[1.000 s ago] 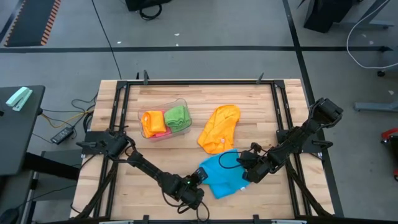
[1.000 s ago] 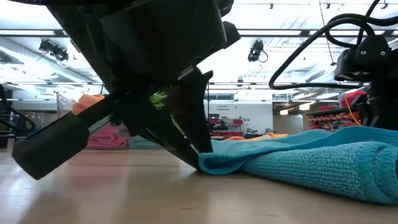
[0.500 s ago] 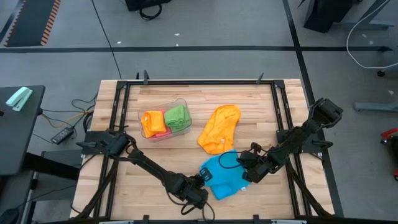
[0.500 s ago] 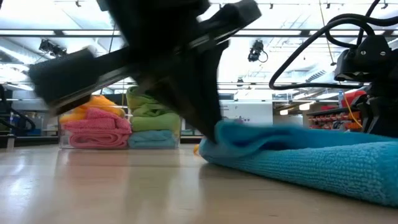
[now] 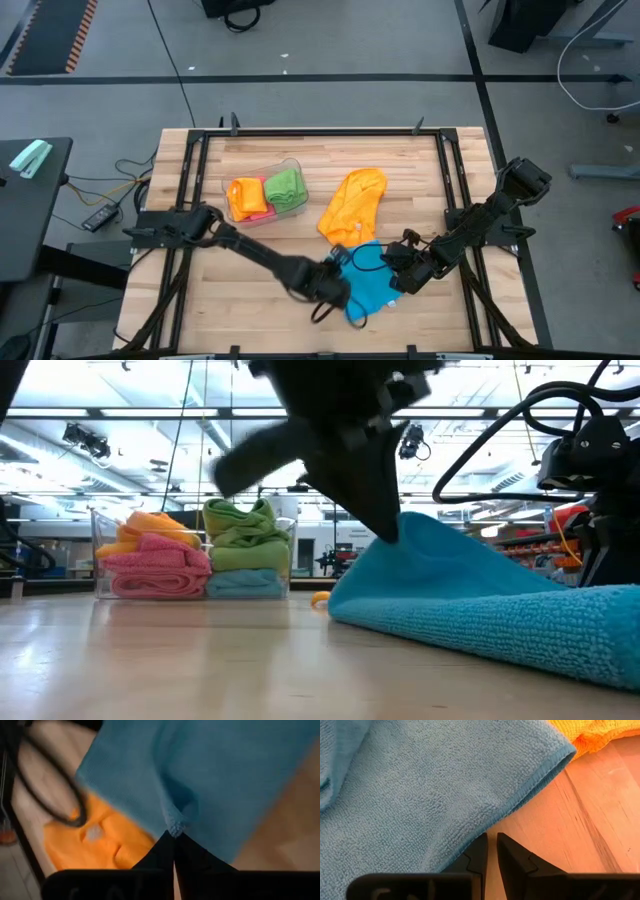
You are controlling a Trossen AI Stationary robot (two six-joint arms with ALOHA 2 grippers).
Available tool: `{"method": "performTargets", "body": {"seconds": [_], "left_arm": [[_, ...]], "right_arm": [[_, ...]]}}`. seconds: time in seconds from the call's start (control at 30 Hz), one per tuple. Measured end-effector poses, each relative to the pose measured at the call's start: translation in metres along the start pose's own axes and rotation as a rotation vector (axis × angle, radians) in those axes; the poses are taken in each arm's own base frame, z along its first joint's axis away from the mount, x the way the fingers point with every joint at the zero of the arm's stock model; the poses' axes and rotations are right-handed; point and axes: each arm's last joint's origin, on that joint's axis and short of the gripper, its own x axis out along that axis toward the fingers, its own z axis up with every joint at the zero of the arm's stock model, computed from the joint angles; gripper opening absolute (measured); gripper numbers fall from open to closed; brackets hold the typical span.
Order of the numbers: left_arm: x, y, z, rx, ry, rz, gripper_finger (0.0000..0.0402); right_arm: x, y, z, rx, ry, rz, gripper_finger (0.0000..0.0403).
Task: Fold microfiber towels
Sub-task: Fold the blue microfiber towel
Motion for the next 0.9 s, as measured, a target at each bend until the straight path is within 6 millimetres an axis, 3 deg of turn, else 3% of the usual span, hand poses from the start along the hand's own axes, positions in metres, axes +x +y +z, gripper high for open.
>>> {"method": "performTargets", "body": {"seconds": [0.27, 0.5, 0.63, 0.9], "left_arm": [[0.020, 0.020, -0.008, -0.137, -0.022, -0.048, 0.0040], [0.046, 0.012, -0.014, -0.157, 0.032, -0.075, 0.0040], [0.048, 0.013, -0.013, -0.193, 0.020, -0.067, 0.0043], [0.048, 0.014, -0.012, -0.222, 0.017, -0.034, 0.0118]], "right_arm": [[0.000, 0.000, 0.000, 0.000, -0.001, 0.001, 0.0048], [0.000, 0.000, 0.000, 0.001, -0.002, 0.004, 0.0048], [0.000, 0.000, 0.000, -0.005, -0.003, 0.004, 0.0048], [0.000, 0.000, 0.001, -0.001, -0.009, 0.002, 0.0048]]}}
